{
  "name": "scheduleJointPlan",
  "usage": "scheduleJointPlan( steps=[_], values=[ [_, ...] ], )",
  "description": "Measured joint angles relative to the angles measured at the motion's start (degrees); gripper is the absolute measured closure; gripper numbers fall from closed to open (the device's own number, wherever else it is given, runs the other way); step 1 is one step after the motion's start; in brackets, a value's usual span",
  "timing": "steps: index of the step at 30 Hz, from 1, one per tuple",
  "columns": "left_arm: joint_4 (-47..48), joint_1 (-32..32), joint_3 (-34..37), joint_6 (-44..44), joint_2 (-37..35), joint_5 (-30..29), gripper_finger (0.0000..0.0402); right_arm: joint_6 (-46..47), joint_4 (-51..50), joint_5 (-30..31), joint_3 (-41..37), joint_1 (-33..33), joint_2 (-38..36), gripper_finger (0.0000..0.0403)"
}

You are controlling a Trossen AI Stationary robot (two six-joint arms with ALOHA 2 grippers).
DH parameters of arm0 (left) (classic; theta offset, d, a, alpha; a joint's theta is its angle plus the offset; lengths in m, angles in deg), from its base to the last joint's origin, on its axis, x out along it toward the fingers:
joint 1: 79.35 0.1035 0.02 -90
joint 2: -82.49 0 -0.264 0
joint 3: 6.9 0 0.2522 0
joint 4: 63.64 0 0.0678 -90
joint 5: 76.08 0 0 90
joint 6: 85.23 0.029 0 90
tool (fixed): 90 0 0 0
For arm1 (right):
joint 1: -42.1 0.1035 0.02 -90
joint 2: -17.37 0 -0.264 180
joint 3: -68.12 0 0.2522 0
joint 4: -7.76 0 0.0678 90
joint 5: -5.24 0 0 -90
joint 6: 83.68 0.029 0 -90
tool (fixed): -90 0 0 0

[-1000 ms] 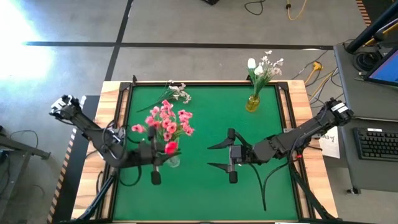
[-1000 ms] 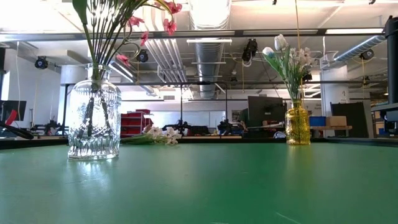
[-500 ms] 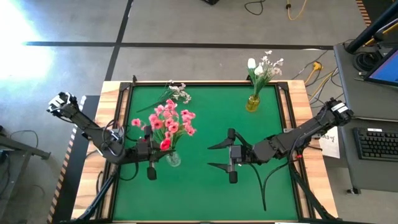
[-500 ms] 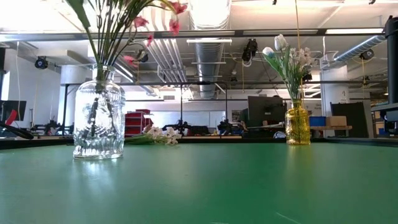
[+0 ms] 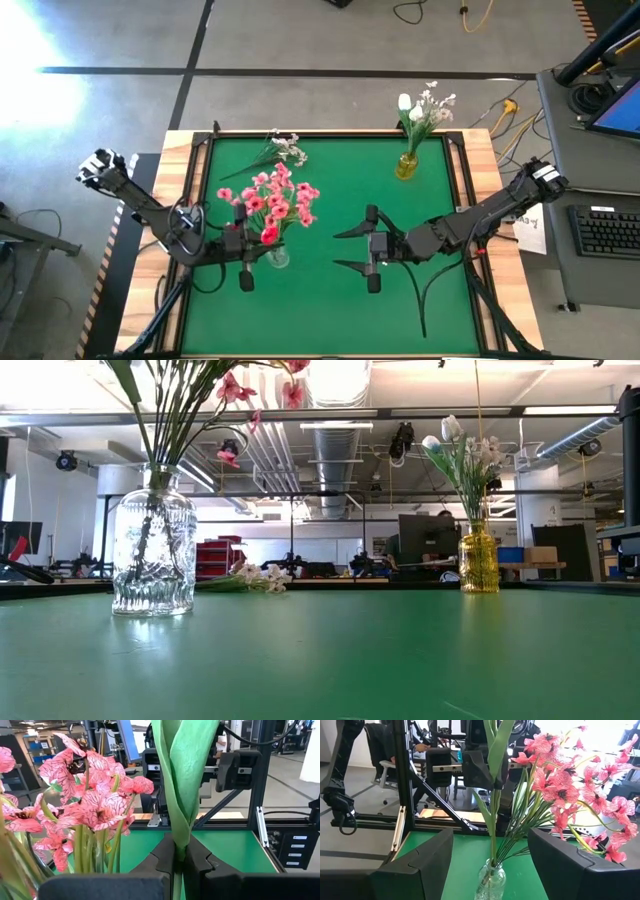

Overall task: Sort flowers into vase by color
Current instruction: Put the red flowers into the transparent vase

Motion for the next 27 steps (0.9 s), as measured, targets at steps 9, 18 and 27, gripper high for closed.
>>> scheduleJointPlan(
  steps=[9,18,27],
  values=[
    [0.1,0.0,0.0,-0.4,0.5,0.0,0.0402,0.0,0.0,0.0,0.0,0.0,0.0,0.0151],
    [0.1,0.0,0.0,-0.9,0.5,0.0,0.0401,0.0,0.0,0.0,0.0,0.0,0.0,0.0152],
    [1.0,0.0,0.1,-4.3,0.8,0.0,0.0401,0.0,0.0,0.0,0.0,0.0,0.0,0.0151]
  ],
)
